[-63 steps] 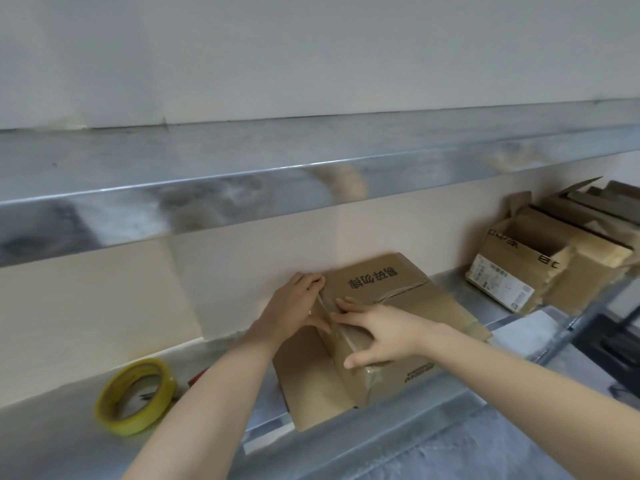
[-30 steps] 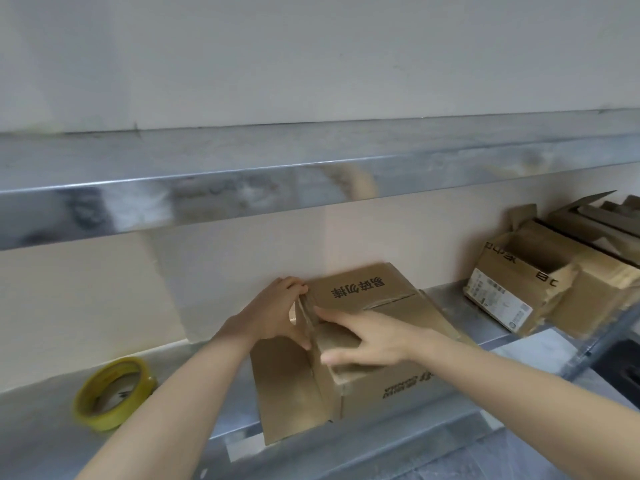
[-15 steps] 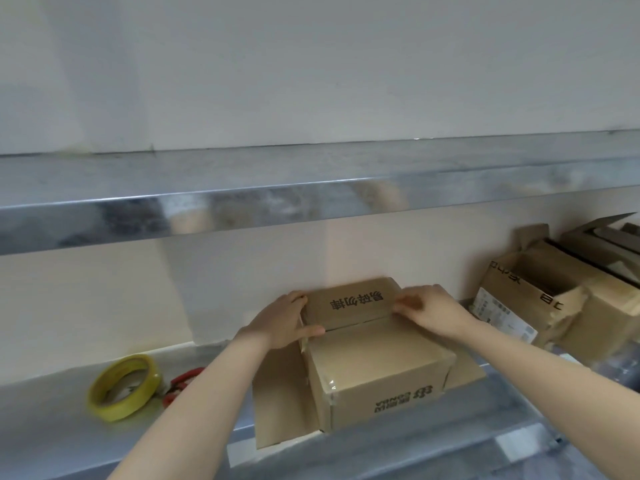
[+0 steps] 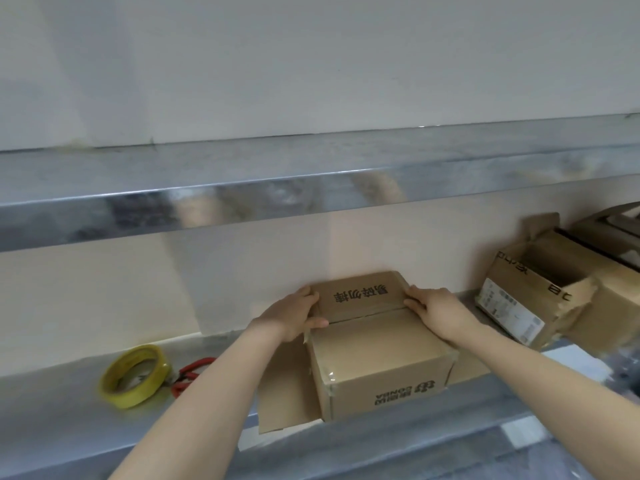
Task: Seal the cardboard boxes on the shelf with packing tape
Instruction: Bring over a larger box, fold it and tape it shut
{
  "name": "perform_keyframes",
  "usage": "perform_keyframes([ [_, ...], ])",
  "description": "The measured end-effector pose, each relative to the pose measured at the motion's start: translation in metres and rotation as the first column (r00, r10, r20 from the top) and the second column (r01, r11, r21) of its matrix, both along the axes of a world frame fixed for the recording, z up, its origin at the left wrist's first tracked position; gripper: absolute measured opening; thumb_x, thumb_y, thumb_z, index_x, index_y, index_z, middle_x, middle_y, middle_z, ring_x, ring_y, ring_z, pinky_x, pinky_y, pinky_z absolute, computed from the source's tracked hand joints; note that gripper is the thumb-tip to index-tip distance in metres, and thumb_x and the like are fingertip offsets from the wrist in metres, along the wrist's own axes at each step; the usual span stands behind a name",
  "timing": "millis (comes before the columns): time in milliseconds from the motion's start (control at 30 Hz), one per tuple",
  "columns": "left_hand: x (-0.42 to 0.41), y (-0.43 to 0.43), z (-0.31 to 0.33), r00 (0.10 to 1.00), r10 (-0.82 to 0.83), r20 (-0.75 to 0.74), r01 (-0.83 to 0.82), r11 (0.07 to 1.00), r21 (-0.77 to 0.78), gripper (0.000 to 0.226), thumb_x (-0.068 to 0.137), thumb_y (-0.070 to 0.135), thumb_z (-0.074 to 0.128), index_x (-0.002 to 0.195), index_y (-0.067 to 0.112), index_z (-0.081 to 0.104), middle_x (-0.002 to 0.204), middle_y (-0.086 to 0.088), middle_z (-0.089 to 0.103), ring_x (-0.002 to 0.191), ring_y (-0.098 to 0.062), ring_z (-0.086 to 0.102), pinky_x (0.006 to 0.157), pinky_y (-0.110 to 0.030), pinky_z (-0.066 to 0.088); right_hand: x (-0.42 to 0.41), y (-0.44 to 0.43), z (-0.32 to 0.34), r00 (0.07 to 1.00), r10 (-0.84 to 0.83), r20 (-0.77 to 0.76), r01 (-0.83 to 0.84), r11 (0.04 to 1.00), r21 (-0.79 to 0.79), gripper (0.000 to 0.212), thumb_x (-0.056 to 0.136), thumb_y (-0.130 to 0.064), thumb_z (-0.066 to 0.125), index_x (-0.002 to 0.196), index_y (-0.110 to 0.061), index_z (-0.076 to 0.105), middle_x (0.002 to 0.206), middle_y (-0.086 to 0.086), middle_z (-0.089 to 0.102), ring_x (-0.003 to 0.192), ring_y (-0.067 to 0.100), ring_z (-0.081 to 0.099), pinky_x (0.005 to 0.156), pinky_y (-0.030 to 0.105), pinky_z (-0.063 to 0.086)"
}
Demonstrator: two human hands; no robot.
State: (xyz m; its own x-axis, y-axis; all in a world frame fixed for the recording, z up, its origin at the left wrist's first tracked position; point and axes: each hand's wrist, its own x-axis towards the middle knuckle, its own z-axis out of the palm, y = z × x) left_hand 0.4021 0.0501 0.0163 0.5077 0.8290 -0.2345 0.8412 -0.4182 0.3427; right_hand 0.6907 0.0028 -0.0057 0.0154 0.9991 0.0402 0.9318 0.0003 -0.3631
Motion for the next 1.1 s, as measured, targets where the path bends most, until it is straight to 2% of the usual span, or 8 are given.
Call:
perform_keyframes([
  [100, -0.002, 0.002, -0.002, 1.0, 0.003, -0.018, -0.003, 1.0, 0.002, 0.071, 0.097, 0.043, 0.048, 0.153, 0.013, 0.017, 0.162, -0.003, 0.004, 0.147, -0.021, 0.015, 0.115, -0.029, 0.016, 0.003, -0.023, -0.004, 0.994, -0.003, 0.109, 0.001, 1.0, 0.021, 0.036, 0.103, -0.031, 0.039, 0.129, -0.017, 0.059, 0.118, 0.013, 0.068, 0.105, 0.031, 0.064, 0.089, 0.038, 0.049],
  [300, -0.005, -0.004, -0.009, 0.997, 0.029, -0.072, -0.026, 0.999, 0.041, 0.065, 0.099, 0.051, 0.034, 0.154, 0.027, 0.01, 0.161, 0.007, -0.004, 0.147, -0.019, 0.015, 0.115, -0.032, 0.021, -0.001, -0.048, -0.001, 0.956, -0.073, 0.284, 0.084, 0.996, -0.024, 0.04, 0.105, -0.03, 0.03, 0.14, -0.023, 0.046, 0.111, 0.018, 0.065, 0.101, 0.036, 0.063, 0.076, 0.038, 0.048],
  [467, -0.001, -0.021, -0.012, 0.99, 0.088, -0.11, -0.062, 0.973, 0.224, 0.053, 0.103, 0.048, 0.02, 0.151, 0.028, 0.023, 0.16, 0.003, 0.015, 0.138, -0.022, 0.032, 0.107, -0.034, 0.032, -0.013, -0.046, 0.001, 0.898, -0.101, 0.428, 0.151, 0.985, -0.083, 0.047, 0.101, -0.012, 0.031, 0.146, -0.023, 0.032, 0.117, 0.012, 0.061, 0.102, 0.032, 0.06, 0.067, 0.033, 0.039],
  [567, -0.003, -0.03, 0.001, 0.99, 0.101, -0.096, -0.074, 0.966, 0.248, 0.048, 0.104, 0.043, 0.022, 0.145, 0.023, 0.035, 0.154, -0.001, 0.03, 0.136, -0.024, 0.034, 0.107, -0.034, 0.031, -0.014, -0.046, 0.003, 0.904, -0.105, 0.415, 0.172, 0.977, -0.127, 0.052, 0.099, -0.007, 0.029, 0.148, -0.024, 0.027, 0.124, 0.012, 0.058, 0.107, 0.032, 0.058, 0.07, 0.033, 0.039],
  [700, -0.019, -0.04, 0.037, 0.982, 0.1, -0.159, -0.049, 0.954, 0.296, 0.052, 0.101, 0.046, 0.031, 0.147, 0.021, 0.033, 0.16, -0.002, 0.017, 0.143, -0.023, 0.024, 0.114, -0.033, 0.023, -0.013, -0.045, 0.014, 0.903, -0.068, 0.425, 0.157, 0.971, -0.178, 0.056, 0.095, -0.004, 0.029, 0.146, -0.024, 0.032, 0.131, 0.012, 0.055, 0.112, 0.03, 0.056, 0.077, 0.034, 0.041],
  [767, -0.03, -0.047, 0.052, 0.975, 0.151, -0.163, -0.091, 0.939, 0.33, 0.055, 0.101, 0.048, 0.032, 0.148, 0.021, 0.032, 0.16, -0.001, 0.016, 0.143, -0.022, 0.024, 0.114, -0.032, 0.021, -0.013, -0.048, 0.019, 0.916, -0.056, 0.398, 0.129, 0.979, -0.157, 0.051, 0.095, -0.008, 0.031, 0.143, -0.025, 0.039, 0.131, 0.01, 0.056, 0.112, 0.029, 0.057, 0.081, 0.035, 0.045],
  [867, -0.034, -0.067, 0.064, 0.958, 0.248, -0.146, -0.187, 0.922, 0.339, 0.056, 0.1, 0.049, 0.032, 0.146, 0.018, 0.036, 0.156, -0.003, 0.027, 0.139, -0.023, 0.032, 0.111, -0.033, 0.028, -0.007, -0.058, 0.026, 0.954, -0.002, 0.3, 0.049, 0.987, -0.15, 0.041, 0.095, -0.022, 0.035, 0.134, -0.026, 0.048, 0.129, 0.006, 0.059, 0.11, 0.026, 0.058, 0.086, 0.037, 0.05],
  [1100, -0.001, -0.117, 0.058, 0.927, 0.331, -0.175, -0.272, 0.917, 0.293, 0.056, 0.1, 0.051, 0.032, 0.146, 0.019, 0.034, 0.154, -0.002, 0.031, 0.137, -0.026, 0.036, 0.107, -0.037, 0.032, 0.021, -0.087, 0.035, 0.987, 0.111, 0.118, -0.089, 0.98, -0.18, 0.043, 0.096, -0.041, 0.049, 0.133, -0.018, 0.048, 0.129, 0.005, 0.058, 0.11, 0.023, 0.059, 0.092, 0.039, 0.051],
])
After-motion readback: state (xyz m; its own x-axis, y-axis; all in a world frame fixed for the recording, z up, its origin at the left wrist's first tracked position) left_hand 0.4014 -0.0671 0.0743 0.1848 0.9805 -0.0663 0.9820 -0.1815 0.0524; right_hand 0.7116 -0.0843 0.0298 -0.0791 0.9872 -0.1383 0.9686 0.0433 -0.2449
